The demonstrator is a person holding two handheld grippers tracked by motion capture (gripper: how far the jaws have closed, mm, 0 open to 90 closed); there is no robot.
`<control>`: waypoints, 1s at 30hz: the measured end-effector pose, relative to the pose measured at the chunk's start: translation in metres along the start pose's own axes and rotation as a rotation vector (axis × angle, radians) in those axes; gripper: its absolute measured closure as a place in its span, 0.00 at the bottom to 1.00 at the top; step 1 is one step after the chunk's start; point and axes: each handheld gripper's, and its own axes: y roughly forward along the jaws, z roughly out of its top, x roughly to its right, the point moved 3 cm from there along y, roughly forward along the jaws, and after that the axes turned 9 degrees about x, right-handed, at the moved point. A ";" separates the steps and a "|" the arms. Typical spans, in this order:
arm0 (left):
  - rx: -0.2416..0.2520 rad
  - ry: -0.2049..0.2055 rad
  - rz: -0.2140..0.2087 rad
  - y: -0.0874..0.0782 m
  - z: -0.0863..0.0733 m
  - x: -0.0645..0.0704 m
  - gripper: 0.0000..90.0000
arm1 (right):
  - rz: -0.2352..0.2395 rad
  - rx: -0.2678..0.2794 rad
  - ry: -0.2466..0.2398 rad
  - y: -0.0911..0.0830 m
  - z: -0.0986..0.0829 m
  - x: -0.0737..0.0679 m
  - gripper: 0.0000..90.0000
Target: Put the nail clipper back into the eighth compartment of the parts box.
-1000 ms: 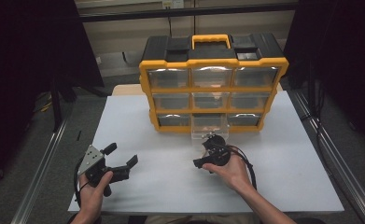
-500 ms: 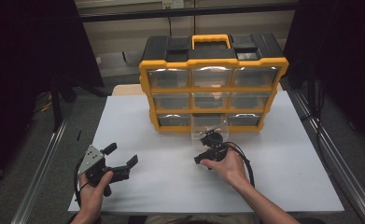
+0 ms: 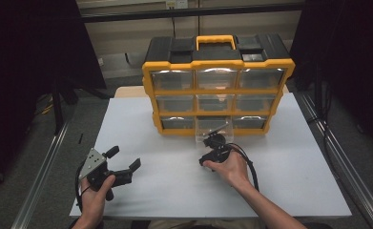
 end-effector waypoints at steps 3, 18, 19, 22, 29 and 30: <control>-0.002 0.000 0.001 0.000 0.000 0.000 0.04 | -0.004 -0.012 0.009 0.000 0.001 -0.002 0.53; 0.001 -0.001 -0.005 0.000 0.000 0.000 0.04 | -0.030 -0.001 -0.040 0.002 0.003 0.005 0.73; -0.001 0.001 -0.004 0.000 0.000 -0.001 0.04 | -0.031 0.000 -0.040 0.001 0.003 0.006 0.75; 0.000 0.000 -0.006 0.000 0.000 0.000 0.04 | -0.015 0.002 -0.031 0.001 0.003 0.008 0.82; 0.000 0.000 -0.006 0.000 0.000 0.000 0.04 | 0.012 -0.012 -0.030 -0.001 0.001 0.008 0.87; -0.001 0.000 -0.005 0.000 0.000 0.000 0.04 | 0.014 -0.006 -0.042 -0.001 0.001 0.009 0.87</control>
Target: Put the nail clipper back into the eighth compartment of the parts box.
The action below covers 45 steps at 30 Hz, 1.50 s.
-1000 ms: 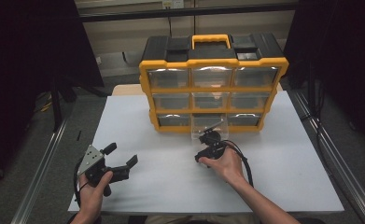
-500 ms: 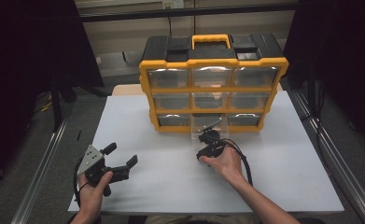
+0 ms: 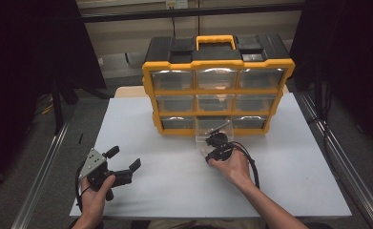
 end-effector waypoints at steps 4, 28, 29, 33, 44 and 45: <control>-0.001 0.000 -0.001 0.000 0.000 0.000 0.04 | -0.005 -0.013 -0.005 -0.003 -0.002 0.001 0.87; -0.013 0.007 0.005 0.001 -0.001 0.001 0.04 | 0.098 -0.024 -0.133 -0.017 -0.021 0.021 0.86; -0.013 0.008 0.005 0.001 -0.001 0.001 0.04 | 0.099 -0.031 -0.140 -0.017 -0.020 0.021 0.86; -0.012 0.004 0.003 0.001 -0.001 0.001 0.04 | 0.102 -0.007 -0.203 -0.014 -0.015 0.021 0.78; -0.012 0.004 0.004 0.001 -0.001 0.000 0.04 | 0.058 -0.035 -0.214 -0.007 -0.008 0.015 0.84; -0.013 0.002 0.004 0.001 -0.001 0.000 0.04 | 0.055 -0.041 -0.223 -0.007 -0.008 0.015 0.86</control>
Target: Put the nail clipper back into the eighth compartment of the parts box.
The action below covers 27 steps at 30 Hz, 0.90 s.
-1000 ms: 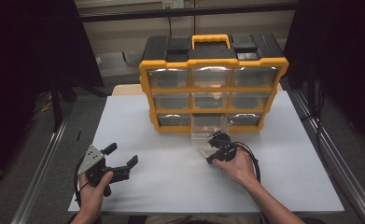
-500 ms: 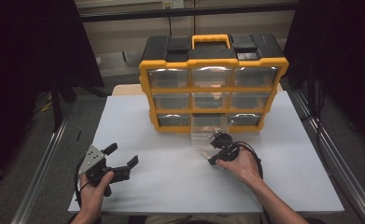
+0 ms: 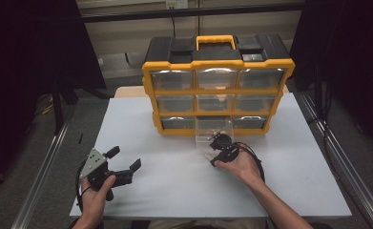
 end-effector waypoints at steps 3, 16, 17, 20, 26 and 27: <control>-0.001 0.003 0.000 0.000 0.000 0.000 0.04 | 0.000 -0.014 -0.003 -0.001 0.000 -0.002 0.86; 0.000 0.004 0.002 0.000 0.000 0.000 0.04 | 0.058 0.030 -0.034 -0.005 0.001 -0.003 0.87; 0.001 0.004 0.002 0.000 0.000 0.000 0.04 | 0.063 0.045 -0.049 -0.006 0.001 -0.002 0.87; -0.001 0.004 0.001 0.000 0.000 0.000 0.04 | 0.087 0.061 -0.053 -0.011 0.001 -0.002 0.87; 0.001 0.002 0.001 0.000 0.000 0.000 0.04 | 0.130 0.090 -0.052 -0.020 -0.002 -0.001 0.87; 0.002 0.004 0.002 0.000 0.000 0.000 0.04 | 0.143 0.102 -0.068 -0.022 -0.002 -0.001 0.87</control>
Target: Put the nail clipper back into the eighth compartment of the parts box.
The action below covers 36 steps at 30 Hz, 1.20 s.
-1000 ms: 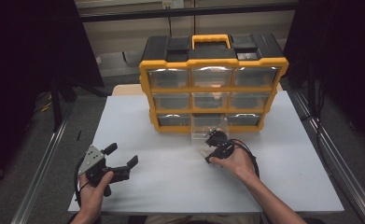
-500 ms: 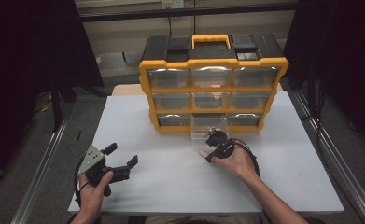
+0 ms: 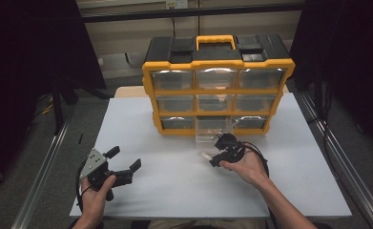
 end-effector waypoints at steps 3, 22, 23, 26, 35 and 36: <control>-0.002 0.003 -0.001 0.000 0.000 0.000 0.04 | 0.025 0.021 -0.009 -0.005 0.000 -0.002 0.87; -0.003 0.002 0.001 0.000 0.000 0.001 0.04 | 0.058 0.130 -0.116 -0.026 0.006 -0.018 0.87; -0.003 0.003 0.002 0.000 0.000 0.001 0.04 | 0.061 0.133 -0.122 -0.026 0.007 -0.018 0.87; -0.002 0.001 -0.004 0.001 0.000 0.001 0.04 | 0.065 0.146 -0.127 -0.029 0.008 -0.018 0.87; -0.003 0.007 0.005 0.000 0.000 0.000 0.04 | 0.051 0.205 -0.156 -0.046 0.022 -0.019 0.87; -0.003 0.006 0.004 0.000 0.000 0.000 0.04 | 0.053 0.212 -0.162 -0.047 0.023 -0.019 0.87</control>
